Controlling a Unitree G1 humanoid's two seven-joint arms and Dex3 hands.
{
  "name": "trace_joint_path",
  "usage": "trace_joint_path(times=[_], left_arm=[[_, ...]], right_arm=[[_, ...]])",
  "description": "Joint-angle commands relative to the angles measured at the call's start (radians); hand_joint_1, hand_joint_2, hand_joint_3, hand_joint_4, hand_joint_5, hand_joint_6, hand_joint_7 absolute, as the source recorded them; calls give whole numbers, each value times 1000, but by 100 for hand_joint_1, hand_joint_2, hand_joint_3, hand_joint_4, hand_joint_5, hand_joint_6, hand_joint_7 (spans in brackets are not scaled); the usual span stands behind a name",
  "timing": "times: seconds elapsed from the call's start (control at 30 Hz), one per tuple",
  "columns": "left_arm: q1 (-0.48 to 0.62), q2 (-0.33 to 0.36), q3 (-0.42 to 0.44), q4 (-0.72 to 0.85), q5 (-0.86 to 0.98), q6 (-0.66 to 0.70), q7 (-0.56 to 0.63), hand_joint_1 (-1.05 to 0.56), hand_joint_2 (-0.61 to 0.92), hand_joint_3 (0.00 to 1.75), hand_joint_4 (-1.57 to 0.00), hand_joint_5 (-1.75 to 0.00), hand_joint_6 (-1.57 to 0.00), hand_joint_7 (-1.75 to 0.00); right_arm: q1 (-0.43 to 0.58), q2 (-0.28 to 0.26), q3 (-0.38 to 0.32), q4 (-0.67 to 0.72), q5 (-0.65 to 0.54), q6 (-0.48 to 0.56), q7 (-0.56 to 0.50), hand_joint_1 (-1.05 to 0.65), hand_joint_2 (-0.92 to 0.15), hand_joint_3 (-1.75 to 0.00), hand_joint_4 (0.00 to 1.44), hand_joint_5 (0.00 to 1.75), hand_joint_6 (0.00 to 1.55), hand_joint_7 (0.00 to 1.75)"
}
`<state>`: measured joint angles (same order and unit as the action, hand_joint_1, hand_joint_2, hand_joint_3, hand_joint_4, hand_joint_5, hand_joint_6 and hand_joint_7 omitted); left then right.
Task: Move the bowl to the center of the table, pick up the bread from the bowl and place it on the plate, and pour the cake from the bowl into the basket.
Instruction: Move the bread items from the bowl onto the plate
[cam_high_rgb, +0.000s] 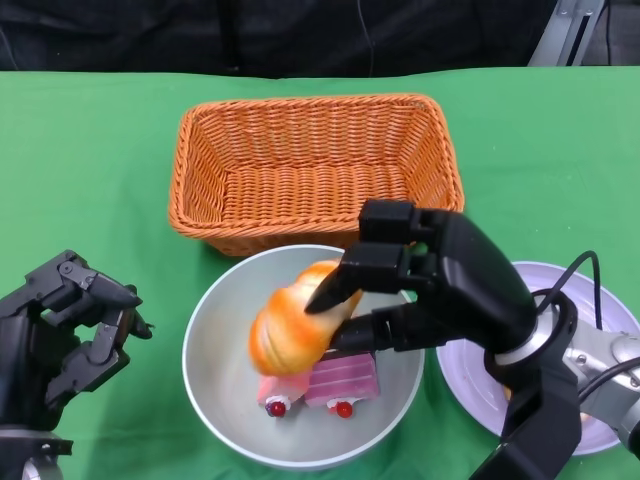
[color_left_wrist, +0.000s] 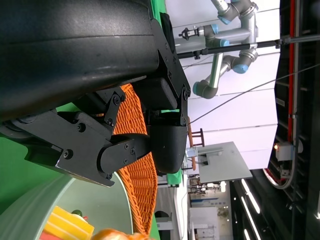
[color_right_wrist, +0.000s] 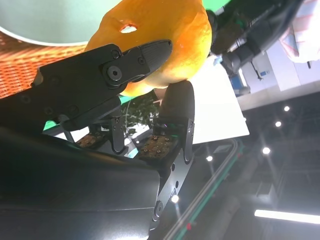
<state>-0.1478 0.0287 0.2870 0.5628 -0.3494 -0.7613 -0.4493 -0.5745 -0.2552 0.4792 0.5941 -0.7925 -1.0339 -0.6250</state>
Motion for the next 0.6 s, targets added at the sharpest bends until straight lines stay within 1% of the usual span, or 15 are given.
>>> trace_joint_path(times=[0.03,0.13,0.23,0.33,0.43,0.47,0.5,0.53,0.6], left_arm=[[-1,16,5,13,10,-20,15,-11,72,71,-85,-155,-90,-119],[1,15,5,5,-3,1,10,-11,73,70,-86,-154,-90,-119],[-3,20,7,16,-12,-4,-5,-9,73,69,-86,-154,-90,-118],[-7,25,6,30,-8,-19,-7,-10,73,70,-85,-155,-90,-118],[-6,23,4,21,-7,-9,2,-10,72,71,-86,-156,-90,-119],[-5,22,2,14,-7,-2,5,-10,72,71,-86,-155,-91,-119],[-3,21,1,6,-8,5,9,-10,72,71,-86,-154,-91,-119],[-1,21,0,-1,-6,10,13,-10,72,71,-86,-153,-90,-119],[2,21,-1,-13,2,12,21,-9,73,69,-85,-152,-90,-120]], right_arm=[[32,-8,-36,-50,61,0,55,-22,-92,-7,82,142,84,96],[59,-5,-60,-85,122,15,124,-20,-91,-8,79,151,82,102],[94,3,-84,-111,208,33,197,-23,-92,-12,74,161,81,105],[142,9,-112,-169,282,86,279,-28,-92,-20,71,168,81,108],[189,12,-135,-232,349,132,357,-27,-90,-24,71,171,80,115],[207,16,-145,-252,373,148,376,-25,-85,-32,71,171,80,117],[226,23,-155,-273,396,167,392,-24,-75,-50,73,170,80,118],[242,29,-164,-293,415,187,407,-23,-63,-71,74,170,81,120],[278,37,-184,-340,453,239,444,-23,-55,-87,76,170,81,124]])
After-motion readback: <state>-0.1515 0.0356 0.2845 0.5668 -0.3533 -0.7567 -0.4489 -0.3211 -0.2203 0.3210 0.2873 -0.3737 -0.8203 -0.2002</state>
